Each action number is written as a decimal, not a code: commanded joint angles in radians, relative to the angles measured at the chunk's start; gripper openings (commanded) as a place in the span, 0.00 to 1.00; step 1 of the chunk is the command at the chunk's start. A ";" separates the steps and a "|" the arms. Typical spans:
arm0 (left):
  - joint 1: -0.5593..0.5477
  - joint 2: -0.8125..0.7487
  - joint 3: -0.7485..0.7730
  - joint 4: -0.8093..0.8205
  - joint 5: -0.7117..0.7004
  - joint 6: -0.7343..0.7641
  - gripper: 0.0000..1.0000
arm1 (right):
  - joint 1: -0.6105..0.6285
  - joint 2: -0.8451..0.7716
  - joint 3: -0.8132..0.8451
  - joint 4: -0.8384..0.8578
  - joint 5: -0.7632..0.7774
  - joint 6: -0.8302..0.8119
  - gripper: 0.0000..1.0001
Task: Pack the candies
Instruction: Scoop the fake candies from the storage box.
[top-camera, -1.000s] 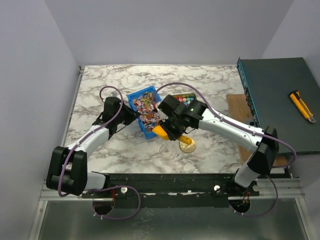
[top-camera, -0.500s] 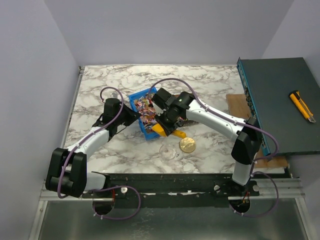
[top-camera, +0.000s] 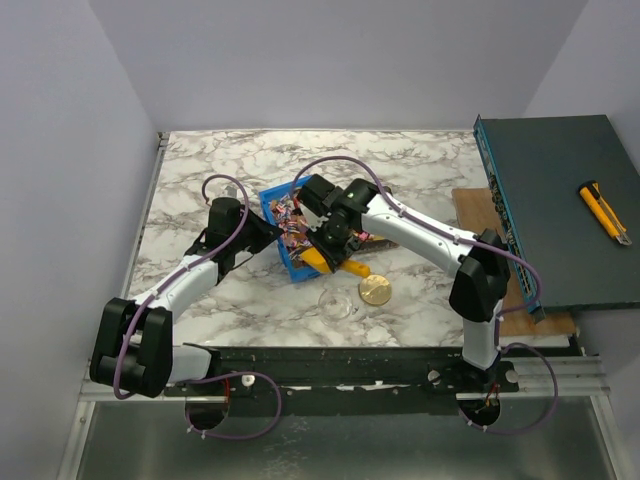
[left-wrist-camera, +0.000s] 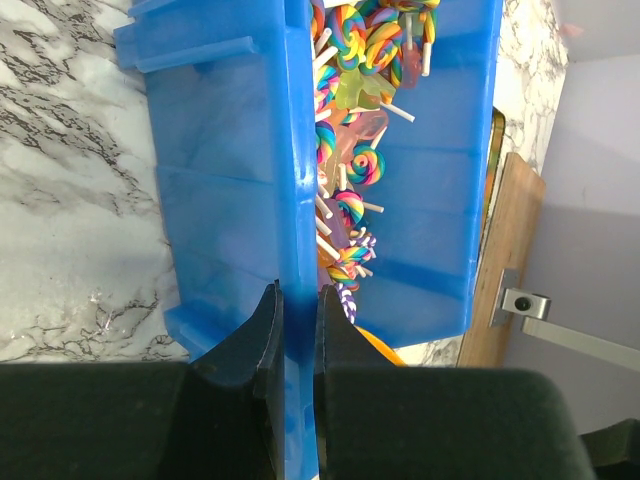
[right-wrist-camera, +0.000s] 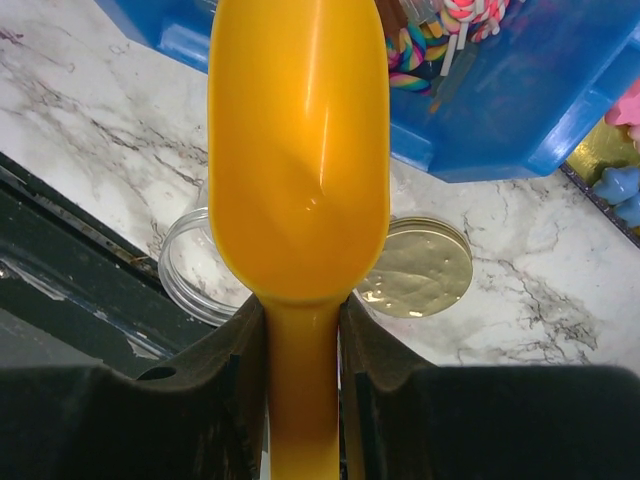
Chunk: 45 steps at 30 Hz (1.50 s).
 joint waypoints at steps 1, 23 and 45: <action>-0.017 -0.016 -0.018 -0.021 0.063 0.026 0.08 | -0.005 -0.051 -0.015 -0.032 -0.043 -0.002 0.01; -0.022 -0.015 -0.016 -0.021 0.056 0.038 0.08 | -0.005 0.017 0.022 -0.078 -0.018 0.004 0.01; -0.060 -0.023 -0.014 -0.033 0.049 0.086 0.01 | -0.035 0.185 0.130 0.133 0.031 0.073 0.01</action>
